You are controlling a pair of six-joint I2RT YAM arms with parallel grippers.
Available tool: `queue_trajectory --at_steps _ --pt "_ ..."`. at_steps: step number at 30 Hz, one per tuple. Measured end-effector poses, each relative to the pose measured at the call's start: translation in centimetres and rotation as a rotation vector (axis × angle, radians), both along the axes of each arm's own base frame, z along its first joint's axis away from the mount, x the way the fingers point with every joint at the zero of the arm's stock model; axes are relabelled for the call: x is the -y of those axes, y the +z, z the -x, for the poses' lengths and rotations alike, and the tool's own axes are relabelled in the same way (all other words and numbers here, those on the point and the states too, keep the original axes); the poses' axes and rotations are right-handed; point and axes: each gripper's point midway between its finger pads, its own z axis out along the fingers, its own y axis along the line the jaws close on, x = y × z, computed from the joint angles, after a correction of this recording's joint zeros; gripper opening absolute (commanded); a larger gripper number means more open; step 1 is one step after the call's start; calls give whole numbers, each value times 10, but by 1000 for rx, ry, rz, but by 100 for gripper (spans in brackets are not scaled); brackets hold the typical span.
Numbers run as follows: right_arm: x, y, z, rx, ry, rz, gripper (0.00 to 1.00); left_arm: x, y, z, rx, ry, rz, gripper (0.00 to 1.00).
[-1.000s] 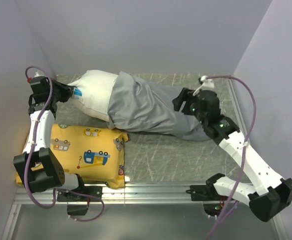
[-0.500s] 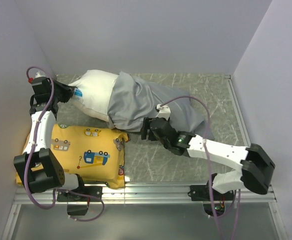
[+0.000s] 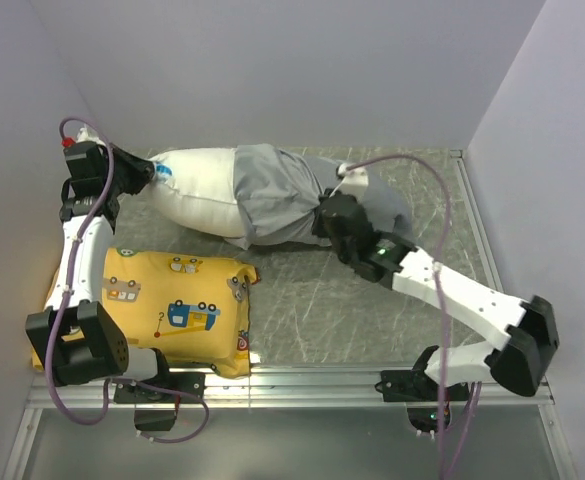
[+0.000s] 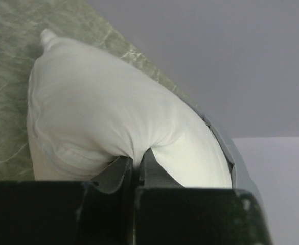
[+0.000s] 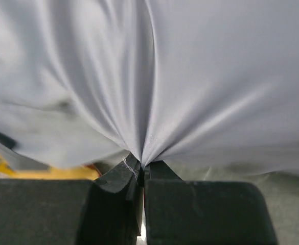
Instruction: Remove the pillowcase from the pillow
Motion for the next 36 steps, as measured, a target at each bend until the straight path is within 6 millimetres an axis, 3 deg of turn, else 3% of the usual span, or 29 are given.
queue_trajectory --at_steps 4,5,7,8,10,11,13,14,17,18,19,20,21,22,24,25,28,33,34,36 --pt "13 89 1 121 12 -24 0 12 24 -3 49 -43 -34 24" --pt "17 110 0 148 11 -29 0 14 31 -3 63 -50 -41 35" --pt "24 148 -4 185 20 -44 0 17 44 -5 93 -57 -58 46" --pt "27 161 -11 192 21 -54 0 17 50 -6 110 -59 -65 57" --pt "39 180 -34 201 1 -75 0 19 64 -8 143 -65 -77 68" --pt "45 178 -50 190 -19 -72 0 20 70 -10 158 -68 -80 75" --pt "52 163 -84 148 -49 -61 0 25 77 -17 181 -82 -85 79" --pt "53 147 -104 117 -66 -52 0 30 79 -20 187 -98 -86 82" --pt "51 76 -154 -3 -91 -22 0 49 68 -29 169 -152 -90 87" --pt "50 42 -167 -62 -94 -10 0 57 62 -29 159 -173 -94 88" --pt "50 9 -176 -122 -96 5 6 64 58 -28 152 -190 -97 88" --pt "50 -39 -184 -215 -102 30 14 71 53 -26 144 -208 -99 88" --pt "54 -60 -187 -256 -110 39 23 79 47 -23 134 -227 -101 88" --pt "55 -85 -192 -300 -114 46 42 85 41 -20 127 -243 -105 89" --pt "58 -106 -197 -338 -116 59 57 93 27 -15 102 -263 -109 89" --pt "58 -103 -198 -339 -116 59 65 96 19 -12 83 -270 -109 89" --pt "55 -75 -200 -305 -100 52 70 97 -8 -8 15 -252 -117 89" --pt "48 11 -184 -171 -54 0 72 81 -44 -3 -89 -163 -152 91" --pt "48 30 -177 -142 -47 -13 73 77 -49 -3 -107 -141 -163 98" --pt "48 64 -162 -85 -27 -39 73 69 -59 -1 -139 -105 -179 99"
